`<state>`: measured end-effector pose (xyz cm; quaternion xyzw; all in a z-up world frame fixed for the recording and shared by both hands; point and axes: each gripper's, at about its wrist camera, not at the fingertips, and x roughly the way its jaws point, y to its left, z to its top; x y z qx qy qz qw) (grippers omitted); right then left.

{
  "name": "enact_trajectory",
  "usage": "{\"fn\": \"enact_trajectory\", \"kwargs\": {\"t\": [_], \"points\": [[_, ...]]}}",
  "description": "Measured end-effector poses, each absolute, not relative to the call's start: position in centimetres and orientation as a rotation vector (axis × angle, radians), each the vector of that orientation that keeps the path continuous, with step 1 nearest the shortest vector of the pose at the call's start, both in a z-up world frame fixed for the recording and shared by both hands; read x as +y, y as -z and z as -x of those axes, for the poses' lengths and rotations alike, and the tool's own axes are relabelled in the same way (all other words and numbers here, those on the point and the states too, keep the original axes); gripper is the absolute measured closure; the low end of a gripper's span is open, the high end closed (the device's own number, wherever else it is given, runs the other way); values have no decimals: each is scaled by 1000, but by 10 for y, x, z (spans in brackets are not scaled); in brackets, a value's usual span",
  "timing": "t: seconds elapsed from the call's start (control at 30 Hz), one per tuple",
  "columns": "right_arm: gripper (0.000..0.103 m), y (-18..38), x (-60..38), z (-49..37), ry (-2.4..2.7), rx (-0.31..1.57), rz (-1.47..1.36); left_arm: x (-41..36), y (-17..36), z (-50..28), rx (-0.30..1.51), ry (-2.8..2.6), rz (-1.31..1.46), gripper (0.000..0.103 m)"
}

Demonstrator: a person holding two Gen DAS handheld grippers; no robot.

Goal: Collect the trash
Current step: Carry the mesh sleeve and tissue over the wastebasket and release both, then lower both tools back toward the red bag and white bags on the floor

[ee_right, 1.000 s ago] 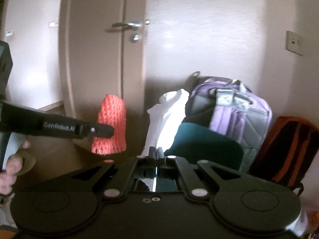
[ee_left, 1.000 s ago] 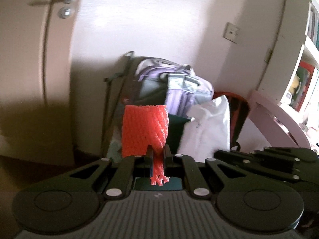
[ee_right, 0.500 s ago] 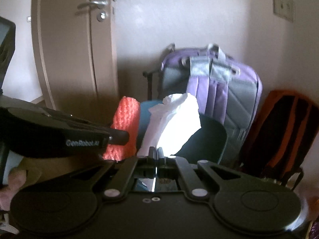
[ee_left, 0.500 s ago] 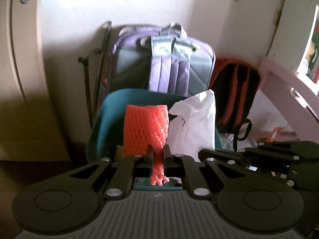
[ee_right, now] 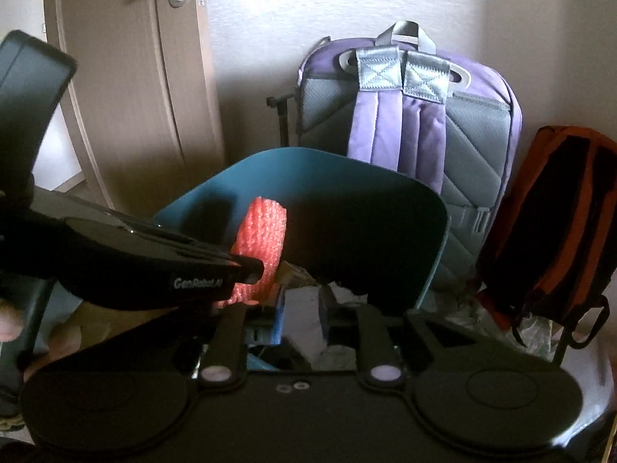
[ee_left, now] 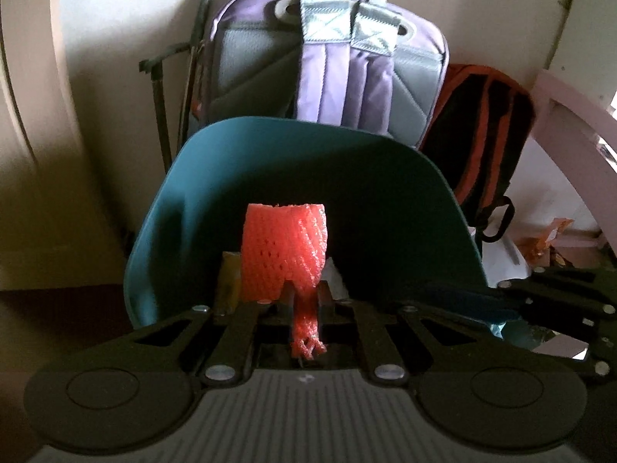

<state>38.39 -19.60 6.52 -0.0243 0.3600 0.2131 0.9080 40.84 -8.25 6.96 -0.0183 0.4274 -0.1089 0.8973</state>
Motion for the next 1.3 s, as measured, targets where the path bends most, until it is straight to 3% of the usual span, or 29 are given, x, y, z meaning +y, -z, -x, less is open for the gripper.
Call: {"fn": "enact_trajectory", "kwargs": {"t": [0.07, 0.43, 0.5, 0.57, 0.7, 0.87, 1.3], "points": [[76, -65, -198, -385, -432, 748, 41, -83, -67, -410, 890, 223, 40, 90], [72, -79, -207, -373, -407, 727, 35, -79, -77, -398, 849, 173, 36, 40], [70, -83, -210, -369, -403, 720, 30, -76, -81, -393, 838, 176, 48, 36], [63, -89, -213, -364, -396, 709, 21, -73, -86, -388, 828, 185, 63, 36], [60, -101, -218, -350, -404, 689, 0, -68, -99, -372, 799, 199, 77, 30], [54, -117, -216, -327, -433, 672, -16, -61, -118, -345, 766, 219, 67, 30], [50, -136, -171, -269, -520, 654, 39, -13, -133, -273, 731, 223, 63, 23]]}}
